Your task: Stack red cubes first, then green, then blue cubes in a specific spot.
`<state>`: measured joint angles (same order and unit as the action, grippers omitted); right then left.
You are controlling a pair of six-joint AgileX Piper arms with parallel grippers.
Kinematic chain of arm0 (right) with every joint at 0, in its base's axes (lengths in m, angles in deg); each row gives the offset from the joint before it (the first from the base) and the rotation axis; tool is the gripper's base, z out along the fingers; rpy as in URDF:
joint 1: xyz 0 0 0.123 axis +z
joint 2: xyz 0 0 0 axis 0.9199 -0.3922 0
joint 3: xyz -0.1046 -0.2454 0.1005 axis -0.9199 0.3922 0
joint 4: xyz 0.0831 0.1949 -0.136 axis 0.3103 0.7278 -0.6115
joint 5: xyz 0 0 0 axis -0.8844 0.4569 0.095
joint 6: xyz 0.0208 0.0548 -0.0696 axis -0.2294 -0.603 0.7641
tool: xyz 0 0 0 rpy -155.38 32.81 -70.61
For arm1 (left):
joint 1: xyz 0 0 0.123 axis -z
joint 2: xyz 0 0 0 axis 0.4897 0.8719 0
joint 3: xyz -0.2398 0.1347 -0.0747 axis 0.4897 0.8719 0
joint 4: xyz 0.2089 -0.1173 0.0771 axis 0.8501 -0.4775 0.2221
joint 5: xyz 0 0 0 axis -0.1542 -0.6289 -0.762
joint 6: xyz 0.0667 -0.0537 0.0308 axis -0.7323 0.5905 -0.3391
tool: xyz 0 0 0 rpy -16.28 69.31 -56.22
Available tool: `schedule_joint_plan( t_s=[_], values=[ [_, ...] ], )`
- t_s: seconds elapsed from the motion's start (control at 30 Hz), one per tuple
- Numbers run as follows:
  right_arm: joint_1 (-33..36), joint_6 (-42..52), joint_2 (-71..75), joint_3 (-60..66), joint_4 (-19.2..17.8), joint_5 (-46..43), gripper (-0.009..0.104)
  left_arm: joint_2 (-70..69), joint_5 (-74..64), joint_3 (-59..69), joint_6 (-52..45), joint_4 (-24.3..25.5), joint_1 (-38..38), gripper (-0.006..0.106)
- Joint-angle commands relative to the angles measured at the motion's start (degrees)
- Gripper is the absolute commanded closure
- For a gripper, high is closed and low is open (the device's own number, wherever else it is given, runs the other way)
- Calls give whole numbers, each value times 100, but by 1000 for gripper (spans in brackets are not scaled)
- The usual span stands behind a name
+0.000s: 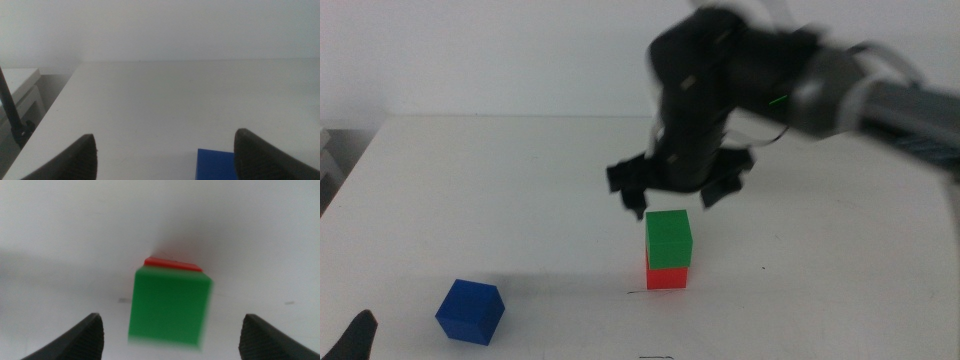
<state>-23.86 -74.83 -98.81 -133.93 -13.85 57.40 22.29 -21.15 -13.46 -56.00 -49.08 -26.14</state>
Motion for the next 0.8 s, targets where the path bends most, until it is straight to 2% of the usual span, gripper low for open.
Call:
schedule_joint_plan(
  t_s=[0.0, 0.13, 0.3, 0.47, 0.6, 0.77],
  values=[
    [-44, 769, 1040, 188, -157, 4, 1, -148, 450, -24, 12, -35, 15, 7],
    [-44, 1499, 2510, 1486, -103, -567, 1, -148, 450, -24, 12, -35, 15, 7],
    [-44, 2218, 4384, 3316, 279, -1706, 1, -148, 450, -24, 12, -35, 15, 7],
    [-44, 2768, 5920, 4622, 286, -2652, 1, -148, 450, -24, 12, -35, 15, 7],
    [-44, 3094, 6733, 5151, 293, -2889, 1, -148, 450, -24, 12, -35, 15, 7],
    [-44, 3088, 7200, 5189, 210, -3001, 1, -148, 450, -24, 12, -35, 15, 7]
  ],
)
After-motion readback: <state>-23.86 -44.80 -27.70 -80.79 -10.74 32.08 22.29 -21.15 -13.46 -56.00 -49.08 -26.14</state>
